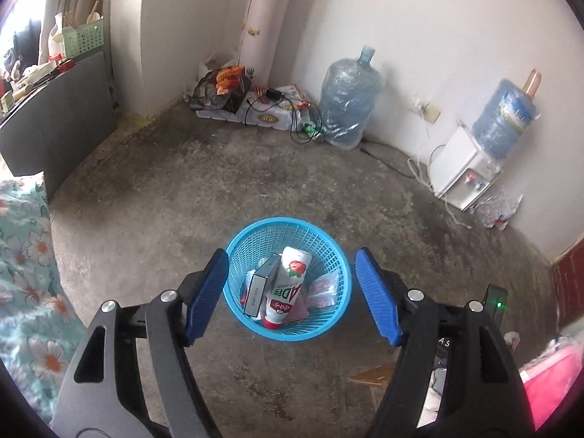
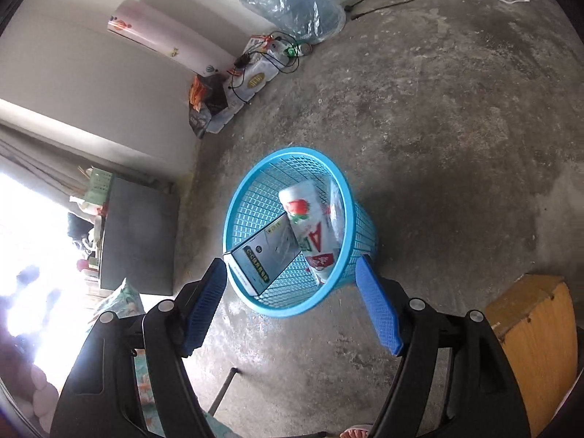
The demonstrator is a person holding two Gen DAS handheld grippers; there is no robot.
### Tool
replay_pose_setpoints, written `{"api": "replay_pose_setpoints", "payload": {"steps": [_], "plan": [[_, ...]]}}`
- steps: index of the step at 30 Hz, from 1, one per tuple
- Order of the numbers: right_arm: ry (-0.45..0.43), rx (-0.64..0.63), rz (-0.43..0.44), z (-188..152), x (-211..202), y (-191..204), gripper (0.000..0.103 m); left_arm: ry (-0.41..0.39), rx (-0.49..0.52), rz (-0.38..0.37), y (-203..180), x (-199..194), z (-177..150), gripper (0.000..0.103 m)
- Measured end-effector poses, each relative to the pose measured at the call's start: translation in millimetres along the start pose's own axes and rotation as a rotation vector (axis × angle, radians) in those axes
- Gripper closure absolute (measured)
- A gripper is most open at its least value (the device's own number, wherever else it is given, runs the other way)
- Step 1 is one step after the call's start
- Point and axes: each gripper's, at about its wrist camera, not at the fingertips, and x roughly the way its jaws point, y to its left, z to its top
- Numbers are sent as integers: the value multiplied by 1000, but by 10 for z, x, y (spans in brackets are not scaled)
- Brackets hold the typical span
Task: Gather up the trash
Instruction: 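Open both tools over the blue wastebasket to drop the box and bottle, then move both tools back over the bed toward the chip bags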
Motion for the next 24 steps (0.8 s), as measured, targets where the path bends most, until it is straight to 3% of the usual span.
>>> {"api": "replay_pose_setpoints", "payload": {"steps": [6,11,15,24], "plan": [[-40,-97,43,-256,-585,217,32,-124,-24,4,55,-1039,-238,35],[-40,-334,93,-577,-1022,709,19,-224,-93,76,242,-2040,-645,35],[-13,-531,157,-907,-1262,1205,19,-299,-201,161,552,-2818,-1230,33],[174,-745,284,-1807,-1596,1892,19,-374,-543,450,1517,-4138,-2761,32]]}}
